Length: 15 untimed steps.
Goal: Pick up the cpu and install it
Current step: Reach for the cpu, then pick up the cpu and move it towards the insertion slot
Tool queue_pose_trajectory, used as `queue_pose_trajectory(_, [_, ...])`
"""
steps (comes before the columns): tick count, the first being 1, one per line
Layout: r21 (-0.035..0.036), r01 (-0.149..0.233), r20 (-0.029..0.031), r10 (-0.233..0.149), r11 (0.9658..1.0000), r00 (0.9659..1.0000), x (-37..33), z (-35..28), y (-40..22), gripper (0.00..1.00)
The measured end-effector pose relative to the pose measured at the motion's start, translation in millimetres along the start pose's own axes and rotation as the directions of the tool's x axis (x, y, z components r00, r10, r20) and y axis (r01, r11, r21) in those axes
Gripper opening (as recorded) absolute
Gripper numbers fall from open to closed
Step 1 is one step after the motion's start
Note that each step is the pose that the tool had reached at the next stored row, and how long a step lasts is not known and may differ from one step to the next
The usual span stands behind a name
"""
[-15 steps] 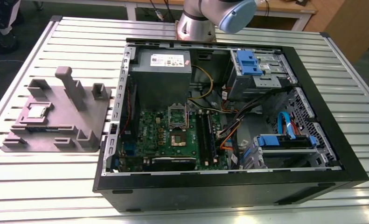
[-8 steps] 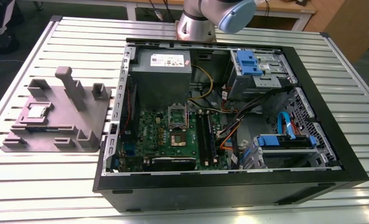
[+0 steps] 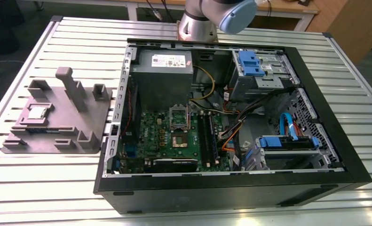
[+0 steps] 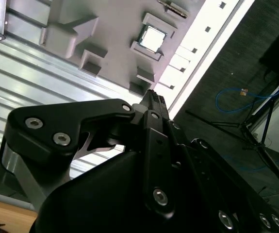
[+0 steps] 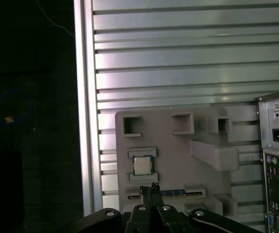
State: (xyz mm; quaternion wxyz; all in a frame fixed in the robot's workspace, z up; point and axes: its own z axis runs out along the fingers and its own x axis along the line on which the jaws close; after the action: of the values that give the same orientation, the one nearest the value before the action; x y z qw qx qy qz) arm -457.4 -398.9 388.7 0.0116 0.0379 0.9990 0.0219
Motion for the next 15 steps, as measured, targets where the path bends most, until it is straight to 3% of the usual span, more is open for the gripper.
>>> queue_pose_trajectory(2, [0.0,0.0,-0.0008,0.0,1.0,1.0,4.6,0.0,-0.4,0.1])
queue_pose_trajectory(15, [-0.0001,0.0,-0.0009,0.0,1.0,1.0,6.7,0.0,-0.5,0.1])
